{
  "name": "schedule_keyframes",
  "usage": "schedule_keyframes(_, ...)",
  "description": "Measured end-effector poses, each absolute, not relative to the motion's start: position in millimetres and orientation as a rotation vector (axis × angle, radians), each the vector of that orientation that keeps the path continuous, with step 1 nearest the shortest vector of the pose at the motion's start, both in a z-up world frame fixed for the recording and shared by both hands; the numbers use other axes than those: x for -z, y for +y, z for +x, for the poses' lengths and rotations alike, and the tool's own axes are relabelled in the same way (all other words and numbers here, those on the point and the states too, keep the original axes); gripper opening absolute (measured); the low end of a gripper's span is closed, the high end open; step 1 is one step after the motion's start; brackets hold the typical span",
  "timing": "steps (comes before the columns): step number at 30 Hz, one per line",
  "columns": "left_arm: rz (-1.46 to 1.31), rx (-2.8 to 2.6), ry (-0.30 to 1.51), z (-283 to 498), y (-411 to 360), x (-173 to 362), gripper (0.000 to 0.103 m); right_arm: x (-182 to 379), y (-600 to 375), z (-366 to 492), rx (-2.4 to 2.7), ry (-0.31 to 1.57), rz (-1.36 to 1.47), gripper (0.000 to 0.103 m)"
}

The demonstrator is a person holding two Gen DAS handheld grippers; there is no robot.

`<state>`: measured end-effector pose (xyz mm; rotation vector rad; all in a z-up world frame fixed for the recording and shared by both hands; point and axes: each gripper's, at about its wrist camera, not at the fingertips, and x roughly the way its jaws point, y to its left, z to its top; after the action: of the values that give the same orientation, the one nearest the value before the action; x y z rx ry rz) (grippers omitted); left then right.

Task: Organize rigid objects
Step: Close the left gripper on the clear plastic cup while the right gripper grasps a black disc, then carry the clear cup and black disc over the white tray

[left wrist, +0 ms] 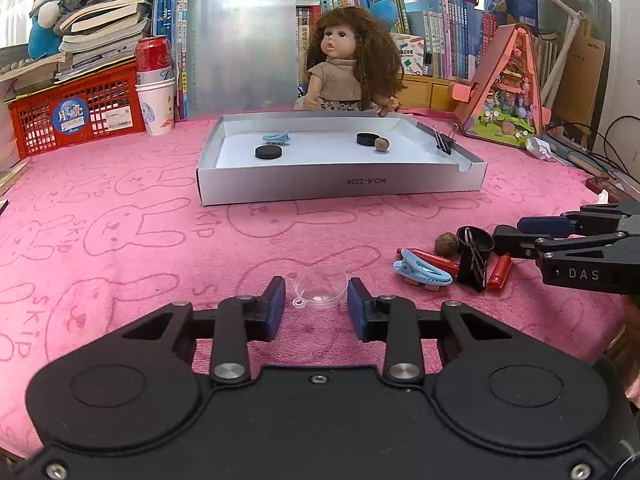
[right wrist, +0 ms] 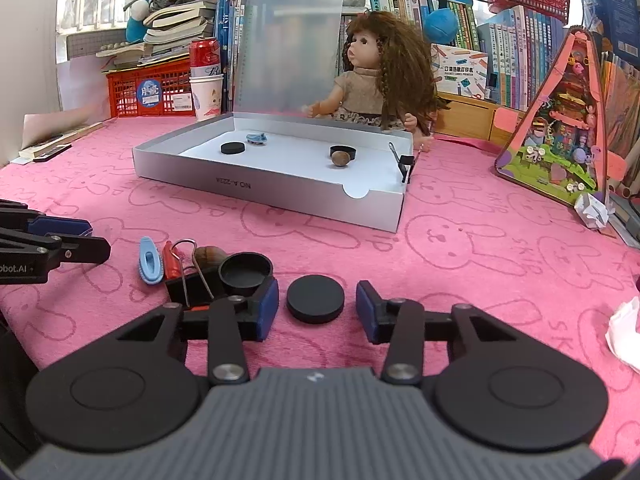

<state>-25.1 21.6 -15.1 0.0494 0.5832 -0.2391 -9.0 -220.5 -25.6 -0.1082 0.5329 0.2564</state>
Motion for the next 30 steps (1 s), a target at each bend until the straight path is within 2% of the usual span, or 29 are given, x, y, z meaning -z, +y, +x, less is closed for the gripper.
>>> schedule_keyframes(4, 0.045, 0.231, 0.58, -24.9, 21.7, 14.5, 0.027, 25.5, -218.7, -10.4, -0.261, 0.527, -0.107, 0.036)
schedule_keyframes(30, 0.017, 0.192, 0.539, -2.6, 20.9, -3.9, 0.026, 11.0, -229.6, 4.7, -0.158, 0.501, -0.042, 0.036)
